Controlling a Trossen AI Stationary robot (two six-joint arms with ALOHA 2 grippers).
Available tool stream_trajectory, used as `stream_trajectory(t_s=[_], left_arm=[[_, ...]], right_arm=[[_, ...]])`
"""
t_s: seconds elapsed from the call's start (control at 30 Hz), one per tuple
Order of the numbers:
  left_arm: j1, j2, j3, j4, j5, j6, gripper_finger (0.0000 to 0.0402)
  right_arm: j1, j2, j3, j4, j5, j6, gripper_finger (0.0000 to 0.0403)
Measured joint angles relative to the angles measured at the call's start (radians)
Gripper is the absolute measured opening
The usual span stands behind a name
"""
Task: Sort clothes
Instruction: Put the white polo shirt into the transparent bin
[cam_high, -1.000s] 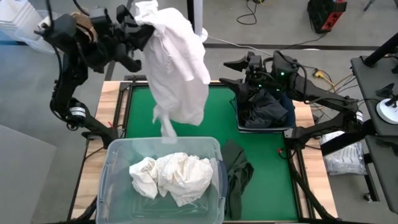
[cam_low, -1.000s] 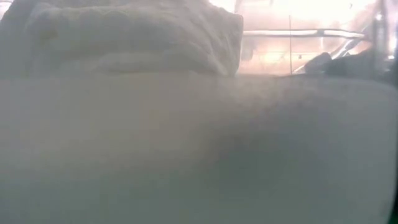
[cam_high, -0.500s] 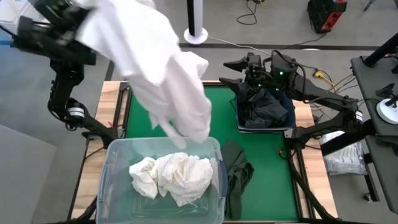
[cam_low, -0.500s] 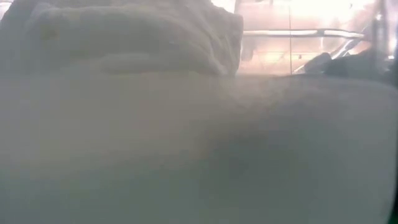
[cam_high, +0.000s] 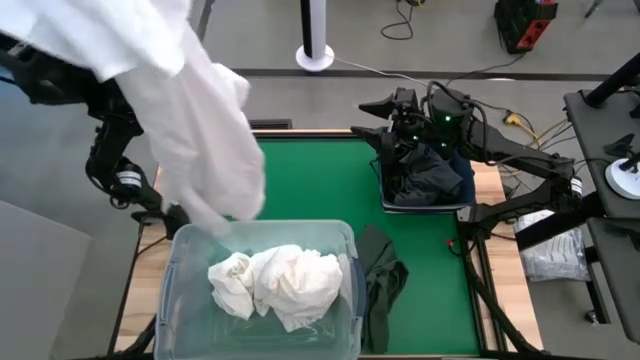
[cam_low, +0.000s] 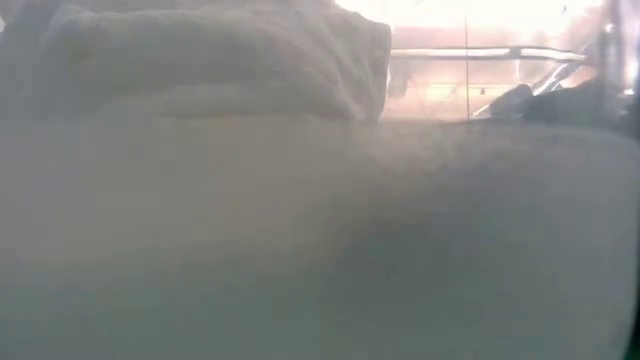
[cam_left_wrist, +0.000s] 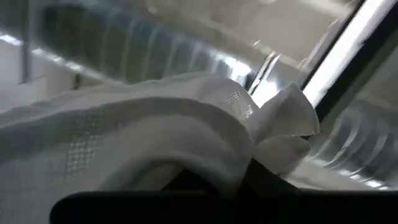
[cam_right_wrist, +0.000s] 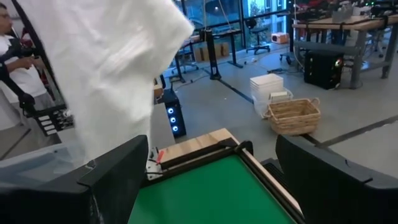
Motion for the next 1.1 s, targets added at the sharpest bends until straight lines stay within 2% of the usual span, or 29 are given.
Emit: stream_trajectory(t_s=[0.1,0.23,0.5,0.73,1.1], left_arm=[[-0.009,0.013,0.000,0.084,0.018,-0.053,0.0000],[-0.038,0.014,0.000,0.083,0.021,-0.074,0.0000],[-0.140,-0.001,0.000,0.073,0.098,-0.076,0.0000],[-0.251,-0.012,0.000,-0.070,0.170,-0.074,0.0000],[-0.497,0.035,0.000,-0.146,0.176,-0.030,0.0000]], right_arm=[[0.000,0.000,0.000,-0.002,0.000,0.009,0.0345],[0.000,0.000,0.000,-0.005,0.000,0.025,0.0345],[0.000,0.000,0.000,-0.008,0.001,0.056,0.0345],[0.000,0.000,0.000,-0.031,0.002,0.098,0.0345],[0.000,0.003,-0.001,-0.031,0.002,0.136,0.0345]])
